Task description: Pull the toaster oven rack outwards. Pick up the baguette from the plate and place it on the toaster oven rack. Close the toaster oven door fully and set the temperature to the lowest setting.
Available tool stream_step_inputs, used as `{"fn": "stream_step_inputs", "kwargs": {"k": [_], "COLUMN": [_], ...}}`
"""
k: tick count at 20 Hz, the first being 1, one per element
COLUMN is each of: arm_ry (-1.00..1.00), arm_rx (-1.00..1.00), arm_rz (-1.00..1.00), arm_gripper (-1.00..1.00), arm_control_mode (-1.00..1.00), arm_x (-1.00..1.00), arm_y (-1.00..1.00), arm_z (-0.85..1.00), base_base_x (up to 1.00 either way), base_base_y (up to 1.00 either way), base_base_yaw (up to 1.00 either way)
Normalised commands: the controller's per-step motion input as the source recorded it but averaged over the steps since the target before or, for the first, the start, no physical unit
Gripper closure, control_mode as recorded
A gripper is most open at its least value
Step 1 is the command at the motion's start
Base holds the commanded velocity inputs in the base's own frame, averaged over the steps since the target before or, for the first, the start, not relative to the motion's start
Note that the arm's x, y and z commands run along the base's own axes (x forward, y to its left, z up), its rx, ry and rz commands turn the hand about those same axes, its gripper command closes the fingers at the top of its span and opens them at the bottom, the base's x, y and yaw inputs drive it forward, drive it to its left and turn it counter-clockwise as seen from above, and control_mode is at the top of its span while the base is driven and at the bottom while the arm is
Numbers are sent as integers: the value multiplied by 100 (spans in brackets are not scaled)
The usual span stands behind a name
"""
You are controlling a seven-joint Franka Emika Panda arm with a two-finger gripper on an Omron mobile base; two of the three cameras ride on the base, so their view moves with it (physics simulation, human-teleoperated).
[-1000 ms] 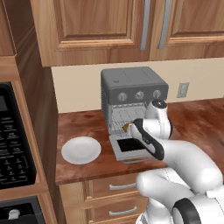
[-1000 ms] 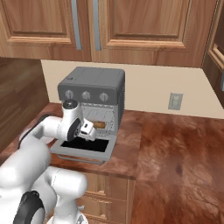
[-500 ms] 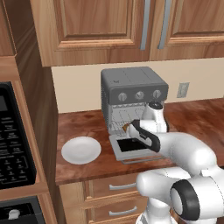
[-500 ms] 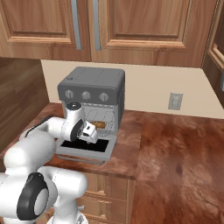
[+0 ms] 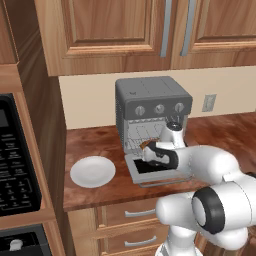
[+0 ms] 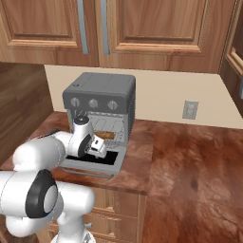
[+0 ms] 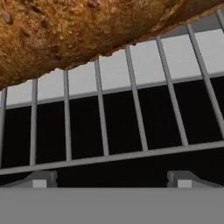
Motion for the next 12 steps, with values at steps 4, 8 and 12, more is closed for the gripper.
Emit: {"fn": "stream_step_inputs", "kwargs": {"k": [4,8,12], "arm_ry": [0,0,-1], "arm_rx": [0,0,0], "arm_rz": [0,0,0], "arm_gripper": [-100,-100,-100], "arm_control_mode": [-100,-100,-100], "arm_x": [44,44,38], "arm_y": [13,10,10], "arm_z": [0,0,1], "base_base_x": [0,0,0], "base_base_y": [0,0,0], "base_base_yaw": [0,0,0]}}
